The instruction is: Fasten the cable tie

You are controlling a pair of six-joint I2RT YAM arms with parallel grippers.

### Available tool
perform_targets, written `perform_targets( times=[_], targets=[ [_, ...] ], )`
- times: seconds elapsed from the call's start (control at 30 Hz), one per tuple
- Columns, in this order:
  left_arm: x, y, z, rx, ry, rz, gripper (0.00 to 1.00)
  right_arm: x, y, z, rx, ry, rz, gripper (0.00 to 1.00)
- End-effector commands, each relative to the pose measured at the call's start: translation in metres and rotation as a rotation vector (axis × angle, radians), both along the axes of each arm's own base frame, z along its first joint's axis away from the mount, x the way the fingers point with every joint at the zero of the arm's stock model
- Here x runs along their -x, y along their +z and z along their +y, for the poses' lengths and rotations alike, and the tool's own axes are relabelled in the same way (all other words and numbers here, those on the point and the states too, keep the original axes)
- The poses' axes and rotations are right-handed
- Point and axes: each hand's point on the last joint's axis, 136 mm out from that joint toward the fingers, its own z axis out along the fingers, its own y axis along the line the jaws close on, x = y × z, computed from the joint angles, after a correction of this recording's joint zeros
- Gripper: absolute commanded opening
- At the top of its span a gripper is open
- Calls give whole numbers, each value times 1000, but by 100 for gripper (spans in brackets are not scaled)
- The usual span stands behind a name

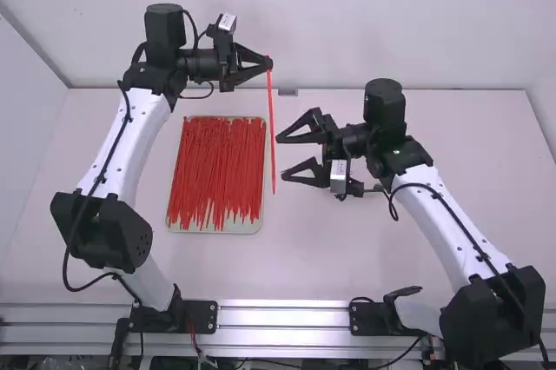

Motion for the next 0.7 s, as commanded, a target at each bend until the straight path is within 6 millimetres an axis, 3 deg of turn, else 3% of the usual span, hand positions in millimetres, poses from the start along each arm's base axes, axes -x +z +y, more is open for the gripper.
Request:
perform_targets(
  times=[0.0,0.37,0.67],
  targets=[
    [-1,9,-3,4,-5,-27,2,2,0,-2,-7,13,-1,96],
    [-9,5,-1,-6,54,21,2,1,0,-3,-38,8,-101,68],
    [-7,5,-10,-4,47,43,2,1,0,-3,-38,7,-100,56]
  ],
)
